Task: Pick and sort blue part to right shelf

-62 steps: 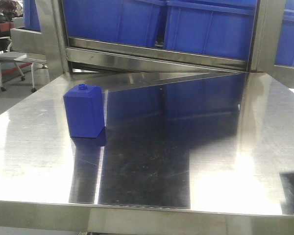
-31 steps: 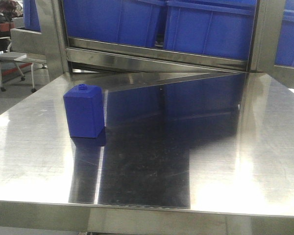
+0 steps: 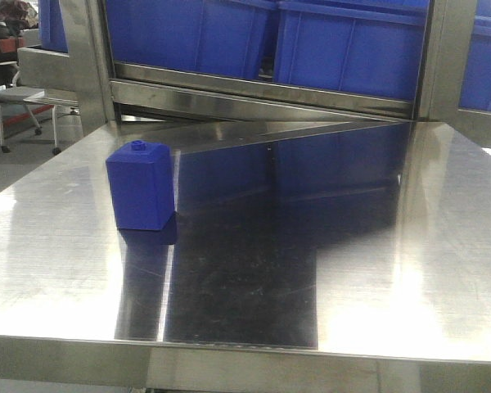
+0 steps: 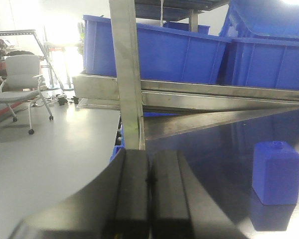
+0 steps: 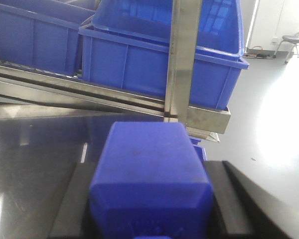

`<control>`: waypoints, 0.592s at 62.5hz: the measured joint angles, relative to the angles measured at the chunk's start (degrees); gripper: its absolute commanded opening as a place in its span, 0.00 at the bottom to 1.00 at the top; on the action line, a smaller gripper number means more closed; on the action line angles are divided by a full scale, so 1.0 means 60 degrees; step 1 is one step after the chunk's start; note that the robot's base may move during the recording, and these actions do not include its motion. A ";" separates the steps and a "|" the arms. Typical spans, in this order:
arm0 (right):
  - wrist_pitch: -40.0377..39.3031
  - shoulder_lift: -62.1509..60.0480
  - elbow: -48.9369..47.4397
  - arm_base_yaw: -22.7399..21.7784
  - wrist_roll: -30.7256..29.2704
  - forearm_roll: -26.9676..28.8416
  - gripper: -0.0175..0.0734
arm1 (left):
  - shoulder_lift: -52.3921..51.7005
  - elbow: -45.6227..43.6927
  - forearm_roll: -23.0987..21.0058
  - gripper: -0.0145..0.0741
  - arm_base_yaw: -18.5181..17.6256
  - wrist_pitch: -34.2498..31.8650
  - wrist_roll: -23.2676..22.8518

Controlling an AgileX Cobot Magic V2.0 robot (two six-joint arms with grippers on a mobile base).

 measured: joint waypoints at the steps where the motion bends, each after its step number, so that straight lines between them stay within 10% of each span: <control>1: 0.0000 0.0000 0.0000 0.0000 0.0000 0.0000 0.53 | 0.0000 0.0000 0.0000 0.32 0.0000 0.0000 0.0000; 37: 0.0041 0.0000 0.0000 0.0000 0.0000 -0.0019 0.53 | 0.0000 0.0000 0.0000 0.32 0.0000 0.0000 0.0000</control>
